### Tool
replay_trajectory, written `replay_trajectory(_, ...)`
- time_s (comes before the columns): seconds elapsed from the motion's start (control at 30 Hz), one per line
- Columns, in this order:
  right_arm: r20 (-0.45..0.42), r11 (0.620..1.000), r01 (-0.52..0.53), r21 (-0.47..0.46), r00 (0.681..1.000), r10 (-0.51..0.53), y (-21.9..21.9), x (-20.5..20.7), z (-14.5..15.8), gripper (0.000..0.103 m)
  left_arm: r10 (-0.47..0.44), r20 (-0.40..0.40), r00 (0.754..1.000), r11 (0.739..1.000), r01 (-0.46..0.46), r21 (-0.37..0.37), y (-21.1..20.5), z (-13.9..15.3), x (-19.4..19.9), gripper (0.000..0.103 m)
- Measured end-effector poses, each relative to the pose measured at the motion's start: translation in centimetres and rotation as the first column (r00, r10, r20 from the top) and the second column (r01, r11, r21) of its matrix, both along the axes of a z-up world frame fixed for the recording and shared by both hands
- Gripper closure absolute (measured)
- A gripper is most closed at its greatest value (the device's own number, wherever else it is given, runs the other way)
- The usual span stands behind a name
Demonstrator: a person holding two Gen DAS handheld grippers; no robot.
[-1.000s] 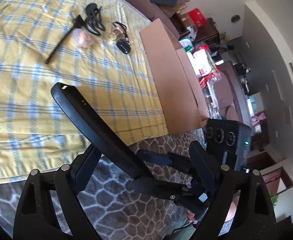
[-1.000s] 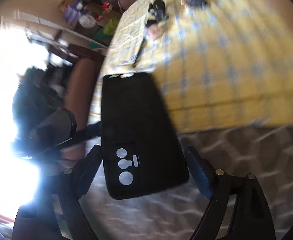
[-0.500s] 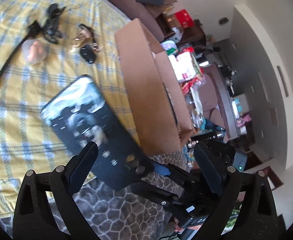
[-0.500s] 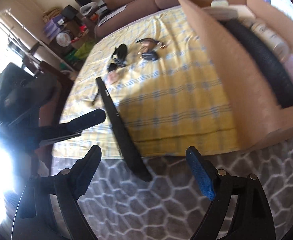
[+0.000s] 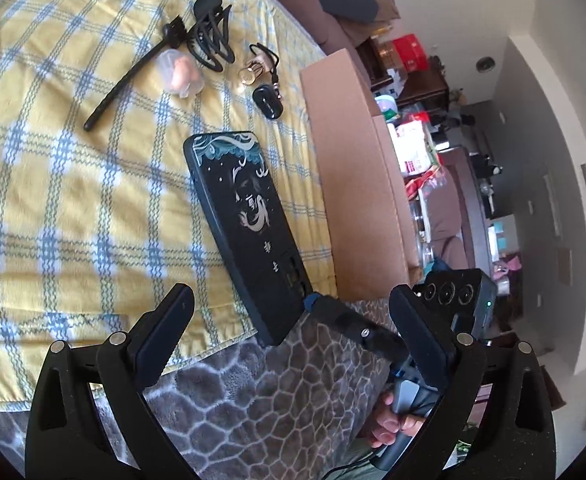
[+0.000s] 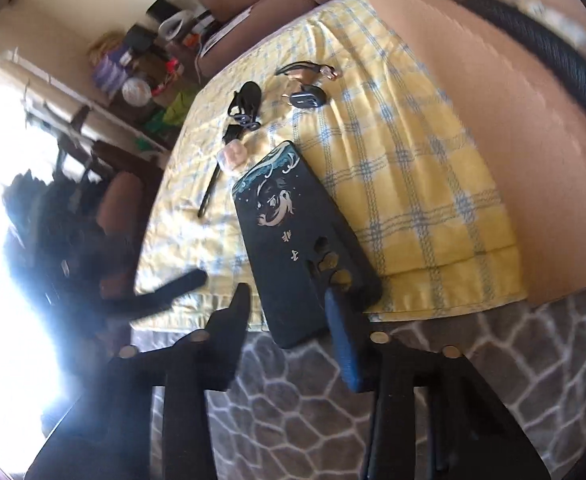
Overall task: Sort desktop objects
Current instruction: 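Grasp the phone case again with the right gripper and lift it, then carry the phone case over the cardboard box with the right gripper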
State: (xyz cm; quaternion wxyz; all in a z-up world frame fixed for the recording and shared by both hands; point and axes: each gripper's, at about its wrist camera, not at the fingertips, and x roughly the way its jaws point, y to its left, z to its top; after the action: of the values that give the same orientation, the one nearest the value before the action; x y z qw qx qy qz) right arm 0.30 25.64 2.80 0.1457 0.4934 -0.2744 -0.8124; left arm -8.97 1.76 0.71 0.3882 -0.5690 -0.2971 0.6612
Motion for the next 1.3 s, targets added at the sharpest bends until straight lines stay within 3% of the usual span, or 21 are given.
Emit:
replay_trajectory(0.07, 0.002, 0.999, 0.021, -0.038, 1.000, -0.021, 0.3, 0.0, 0.0, 0.064, 0.006, -0.004, 1.000, 1.000, -0.006, 0.004, -0.2, 0.1, 0.2, 0.005)
replay_trajectory(0.1, 0.001, 0.999, 0.028, -0.018, 1.000, -0.028, 0.2, 0.0, 0.2, 0.064, 0.011, -0.008, 1.000, 1.000, -0.011, 0.007, -0.3, 0.3, 0.1, 0.005)
replay_trajectory(0.17, -0.024, 0.997, 0.023, 0.073, 0.999, -0.022, -0.3, -0.2, 1.2, 0.053, 0.022, -0.015, 1.000, 1.000, -0.022, 0.017, -0.6, 0.7, -0.2, 0.005)
replay_trajectory(0.2, -0.040, 0.991, 0.008, 0.133, 0.999, -0.003, -0.8, -0.3, 1.8, 0.028, 0.030, -0.017, 0.999, 0.999, -0.029, 0.021, -0.7, 0.9, -0.3, 0.005)
replay_trajectory(0.23, -0.053, 0.979, -0.021, 0.204, 0.998, 0.032, -1.6, -0.5, 2.2, 0.010, 0.040, -0.018, 0.999, 0.999, -0.039, 0.023, -0.8, 1.0, -0.4, 0.005)
replay_trajectory(0.33, -0.084, 0.910, -0.113, 0.398, 0.984, 0.158, -4.5, -1.3, 2.8, 0.007, 0.056, -0.023, 0.998, 0.998, -0.055, 0.022, -1.4, 1.4, -0.4, 0.005)
replay_trajectory(0.4, -0.066, 0.838, -0.179, 0.515, 0.967, 0.248, -6.6, -2.1, 2.1, 0.006, 0.061, -0.030, 0.998, 0.998, -0.061, 0.013, -1.4, 1.5, -0.5, 0.004)
replay_trajectory(0.5, -0.014, 0.757, -0.245, 0.606, 0.948, 0.318, -8.4, -3.3, 0.0, 0.006, 0.063, -0.026, 0.998, 0.998, -0.063, -0.005, -1.5, 1.2, -0.8, 0.003)
replay_trajectory(0.57, 0.022, 0.740, -0.269, 0.616, 0.946, 0.325, -8.5, -3.9, -1.4, 0.006, 0.066, -0.014, 0.998, 0.998, -0.066, -0.010, -1.5, 0.7, -1.1, 0.003)
replay_trajectory(0.67, 0.034, 0.771, -0.268, 0.578, 0.952, 0.305, -7.9, -4.2, -2.0, 0.010, 0.065, 0.007, 0.998, 0.998, -0.065, 0.000, -1.4, 0.2, -1.4, 0.003)
replay_trajectory(0.7, 0.026, 0.784, -0.258, 0.565, 0.955, 0.295, -7.5, -4.3, -1.7, 0.022, 0.064, 0.013, 0.998, 0.998, -0.064, 0.007, -1.4, 0.1, -1.3, 0.003)
replay_trajectory(0.77, 0.007, 0.817, -0.242, 0.524, 0.960, 0.279, -6.8, -4.3, -1.2, 0.022, 0.059, 0.026, 0.998, 0.998, -0.059, 0.021, -1.1, -0.2, -1.3, 0.003)
replay_trajectory(0.83, -0.009, 0.875, -0.217, 0.433, 0.970, 0.245, -5.5, -4.1, -0.7, 0.022, 0.053, 0.031, 0.998, 0.998, -0.053, 0.029, -0.8, -0.4, -1.2, 0.003)
replay_trajectory(0.97, -0.046, 0.946, -0.211, 0.245, 0.973, 0.228, -4.1, -2.9, 0.5, 0.022, 0.054, 0.051, 0.997, 0.996, -0.057, 0.064, -0.6, -0.9, -1.3, 0.004)
replay_trajectory(1.03, -0.065, 0.946, -0.232, 0.228, 0.965, 0.252, -4.9, -2.6, 1.5, 0.022, 0.062, 0.064, 0.996, 0.994, -0.068, 0.088, -0.8, -1.1, -1.5, 0.010)
replay_trajectory(1.07, -0.075, 0.943, -0.249, 0.221, 0.960, 0.271, -5.2, -2.1, 1.9, 0.022, 0.062, 0.061, 0.996, 0.992, -0.068, 0.109, -1.0, -1.1, -1.6, 0.032)
replay_trajectory(1.1, -0.085, 0.939, -0.270, 0.213, 0.952, 0.293, -5.7, -1.6, 2.3, 0.022, 0.063, 0.050, 0.997, 0.991, -0.068, 0.116, -1.2, -0.9, -1.9, 0.063)
replay_trajectory(1.17, -0.101, 0.928, -0.314, 0.199, 0.936, 0.338, -6.7, -0.6, 3.1, 0.022, 0.071, 0.031, 0.997, 0.991, -0.075, 0.111, -1.7, -0.5, -2.4, 0.089)
replay_trajectory(1.3, -0.127, 0.896, -0.386, 0.221, 0.899, 0.419, -7.6, 1.4, 4.3, 0.023, 0.062, 0.033, 0.998, 0.984, -0.067, 0.165, -1.9, 0.6, -2.5, 0.095)
